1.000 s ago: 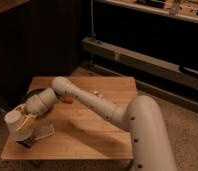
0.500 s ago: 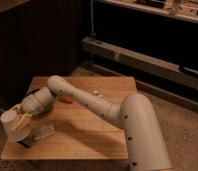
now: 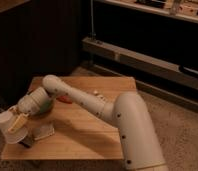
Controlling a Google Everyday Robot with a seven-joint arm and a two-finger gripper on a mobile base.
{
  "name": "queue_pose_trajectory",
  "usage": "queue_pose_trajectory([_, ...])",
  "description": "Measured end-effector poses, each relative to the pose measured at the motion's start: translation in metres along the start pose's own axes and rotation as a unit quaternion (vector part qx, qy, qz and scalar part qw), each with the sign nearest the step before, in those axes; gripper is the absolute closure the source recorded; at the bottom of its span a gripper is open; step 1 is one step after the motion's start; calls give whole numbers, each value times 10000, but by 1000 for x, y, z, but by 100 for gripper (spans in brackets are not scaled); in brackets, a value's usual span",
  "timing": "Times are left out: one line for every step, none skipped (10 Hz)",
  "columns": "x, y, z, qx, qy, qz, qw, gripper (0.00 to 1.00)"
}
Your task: Place the ceramic cup over the eraser
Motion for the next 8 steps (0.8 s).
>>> queue_pose_trajectory([-1,0,3,-45,34,75,10000,88])
queue_pose_trajectory([-1,-1,5,-79,88,151,9998,88])
queue_pose_trajectory([-2,-1,6,-107,151,221,9996,88])
queue_pose_trajectory([-3,-2,6,-121,209,278,9993,88])
queue_pose_trajectory([-5,-3,6,-134,264,331,9990,88])
queue_pose_trajectory([-6,-5,5,-132,295,361,9988,88])
queue_pose_trajectory([-9,-9,4,-137,345,400,9985,88])
queue_pose_trajectory([-12,-12,4,-150,390,427,9982,88])
